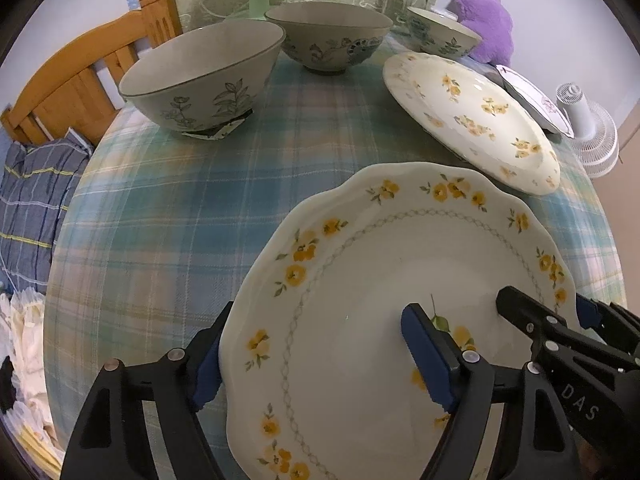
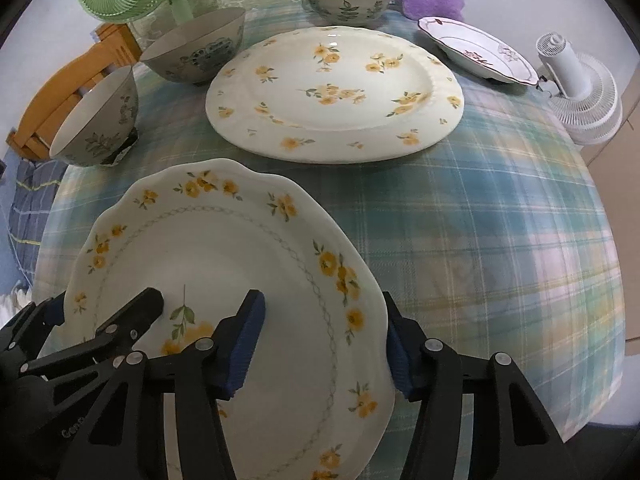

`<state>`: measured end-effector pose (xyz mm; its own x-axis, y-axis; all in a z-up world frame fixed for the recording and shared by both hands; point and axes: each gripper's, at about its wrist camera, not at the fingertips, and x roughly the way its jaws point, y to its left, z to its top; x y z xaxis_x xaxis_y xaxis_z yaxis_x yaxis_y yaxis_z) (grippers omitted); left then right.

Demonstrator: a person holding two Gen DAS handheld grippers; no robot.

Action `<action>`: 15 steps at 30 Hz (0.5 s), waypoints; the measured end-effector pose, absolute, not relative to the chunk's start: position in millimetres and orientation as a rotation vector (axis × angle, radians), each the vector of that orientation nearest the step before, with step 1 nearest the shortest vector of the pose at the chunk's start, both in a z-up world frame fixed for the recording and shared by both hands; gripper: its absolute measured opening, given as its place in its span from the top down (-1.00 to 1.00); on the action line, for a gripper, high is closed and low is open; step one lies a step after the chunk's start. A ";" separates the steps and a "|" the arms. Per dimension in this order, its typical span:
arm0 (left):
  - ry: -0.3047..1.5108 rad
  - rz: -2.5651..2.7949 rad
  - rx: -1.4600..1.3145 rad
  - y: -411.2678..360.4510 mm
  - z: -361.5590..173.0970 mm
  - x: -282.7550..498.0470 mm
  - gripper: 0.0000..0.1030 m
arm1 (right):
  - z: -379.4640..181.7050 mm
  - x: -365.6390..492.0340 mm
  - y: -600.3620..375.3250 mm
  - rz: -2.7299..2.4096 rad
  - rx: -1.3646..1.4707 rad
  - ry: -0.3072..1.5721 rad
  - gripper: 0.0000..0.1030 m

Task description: Organize plates and bowls

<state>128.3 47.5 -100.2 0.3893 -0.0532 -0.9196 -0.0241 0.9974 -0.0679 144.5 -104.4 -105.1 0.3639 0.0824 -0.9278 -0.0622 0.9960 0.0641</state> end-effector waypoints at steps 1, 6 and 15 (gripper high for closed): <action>1.174 -0.025 -0.070 47.7 -99.9 128.3 -0.57 | -104.9 145.3 -102.5 0.089 0.016 1.198 -0.16; 1.200 -0.046 -0.057 47.4 -99.4 129.7 -0.56 | -103.1 145.6 -100.7 0.077 0.009 1.229 -0.16; 1.205 -0.069 -0.061 40.0 -86.1 129.7 -0.58 | -93.4 138.4 -106.5 0.079 0.025 1.243 -0.16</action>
<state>129.7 40.0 -86.1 0.3562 -0.0863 -0.9304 0.0213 0.9962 -0.0842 138.4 -106.5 -93.4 0.3199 0.0736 -0.9446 -0.0463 0.9970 0.0620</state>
